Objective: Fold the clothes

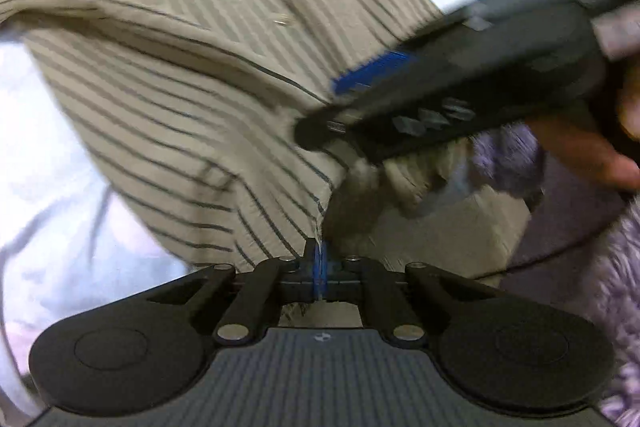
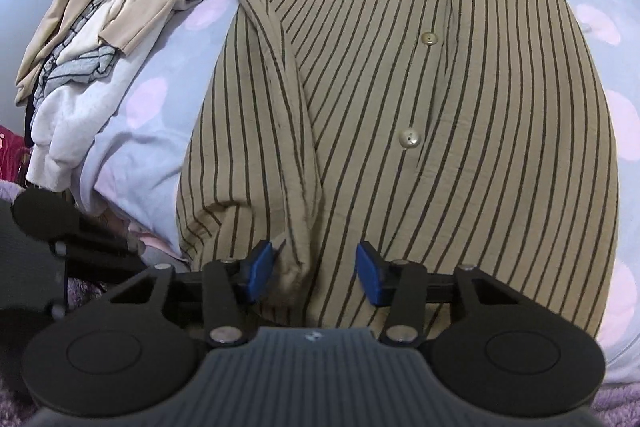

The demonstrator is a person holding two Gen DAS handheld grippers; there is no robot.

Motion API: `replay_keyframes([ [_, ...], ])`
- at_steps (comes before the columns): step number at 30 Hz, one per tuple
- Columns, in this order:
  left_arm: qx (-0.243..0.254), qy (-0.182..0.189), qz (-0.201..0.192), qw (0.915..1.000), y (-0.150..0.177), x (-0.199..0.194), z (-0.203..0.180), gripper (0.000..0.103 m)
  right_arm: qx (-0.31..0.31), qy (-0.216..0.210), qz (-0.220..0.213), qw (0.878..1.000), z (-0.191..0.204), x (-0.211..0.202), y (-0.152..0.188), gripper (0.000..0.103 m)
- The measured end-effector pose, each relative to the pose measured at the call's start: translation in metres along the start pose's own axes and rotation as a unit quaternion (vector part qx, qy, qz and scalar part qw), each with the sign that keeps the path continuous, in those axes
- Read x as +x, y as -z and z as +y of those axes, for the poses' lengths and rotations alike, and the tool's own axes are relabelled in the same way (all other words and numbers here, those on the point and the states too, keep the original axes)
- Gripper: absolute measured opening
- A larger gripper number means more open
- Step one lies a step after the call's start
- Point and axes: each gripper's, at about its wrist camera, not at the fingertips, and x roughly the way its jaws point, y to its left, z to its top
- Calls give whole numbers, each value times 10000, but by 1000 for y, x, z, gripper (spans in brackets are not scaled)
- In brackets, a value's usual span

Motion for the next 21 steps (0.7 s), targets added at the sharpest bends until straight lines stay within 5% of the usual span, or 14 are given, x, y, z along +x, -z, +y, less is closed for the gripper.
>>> replay_keyframes([
  [5, -7, -142, 1, 9999, -4, -8, -1, 1, -162, 141, 282, 9994, 4, 10, 0, 6],
  [9, -205, -256, -132, 9994, -10, -33, 15, 21, -221, 231, 414, 9986, 3, 9, 2, 3],
  [21, -1233, -1265, -686, 9819, -88, -117, 170, 37, -311, 282, 575, 9975, -2, 14, -2, 3],
])
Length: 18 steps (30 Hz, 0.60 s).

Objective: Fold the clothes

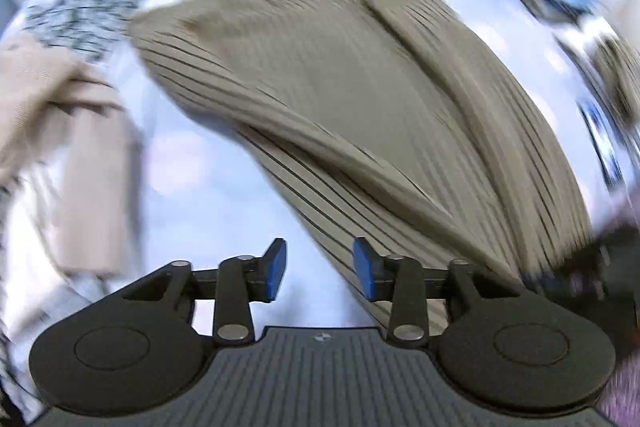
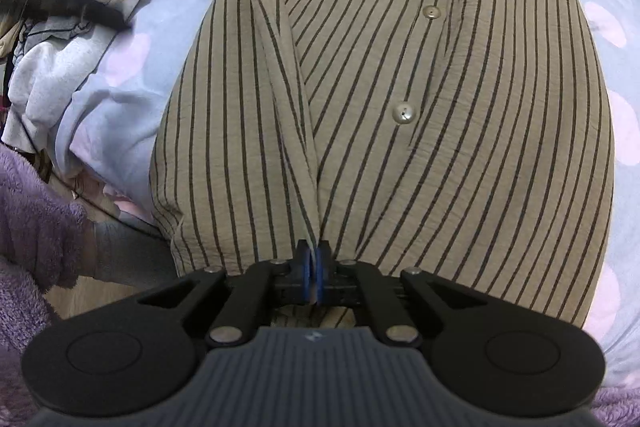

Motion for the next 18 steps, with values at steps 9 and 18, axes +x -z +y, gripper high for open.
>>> replay_keyframes([
  [9, -1045, -436, -211, 9933, -107, 24, 104, 37, 54, -13, 285, 9996, -4, 7, -11, 3],
  [18, -1497, -713, -170, 9860, -169, 80, 152, 37, 420, -112, 755, 9962, -14, 18, -22, 3],
])
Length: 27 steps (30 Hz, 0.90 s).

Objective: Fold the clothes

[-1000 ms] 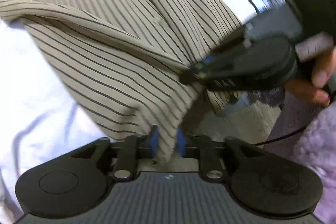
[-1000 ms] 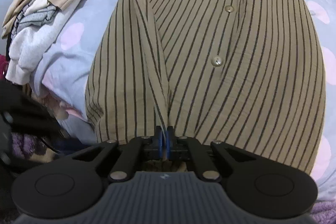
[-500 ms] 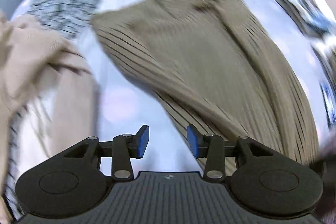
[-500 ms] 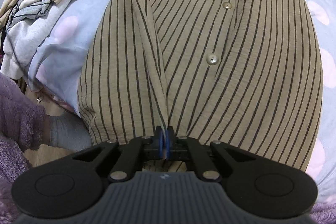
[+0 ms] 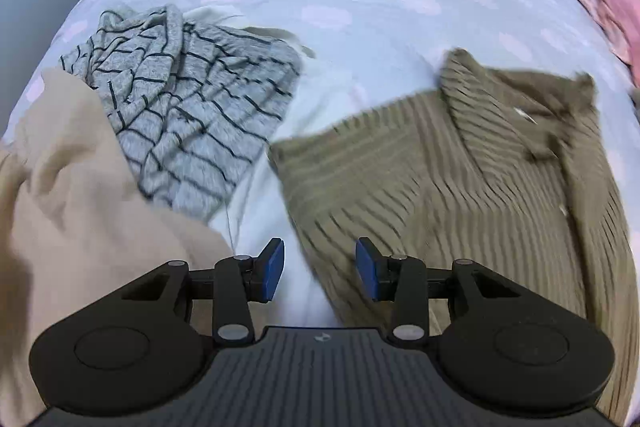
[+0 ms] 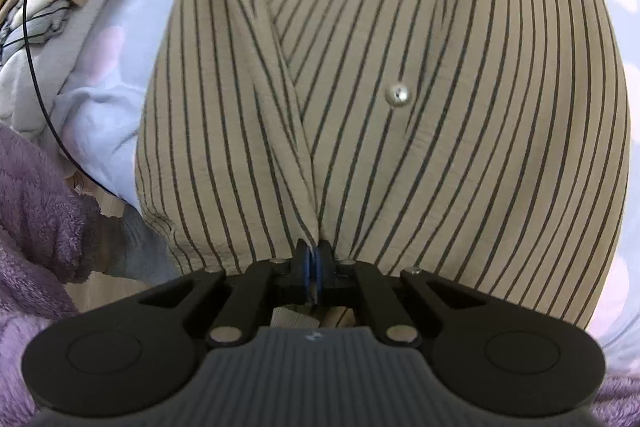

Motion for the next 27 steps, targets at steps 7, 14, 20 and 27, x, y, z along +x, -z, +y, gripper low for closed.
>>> replay_keyframes([
  [7, -310, 10, 50, 9995, -22, 51, 15, 37, 124, 41, 349, 9993, -2, 9, -15, 3],
  [14, -479, 149, -216, 9985, -21, 73, 27, 7, 216, -11, 478, 9986, -7, 15, -19, 3],
  [20, -306, 285, -674, 9969, -26, 42, 15, 0, 259, -68, 389, 9989, -10, 10, -14, 3],
  [27, 177, 32, -852, 9962, -51, 1, -37, 0, 270, -322, 94, 9991, -12, -6, 2, 3],
])
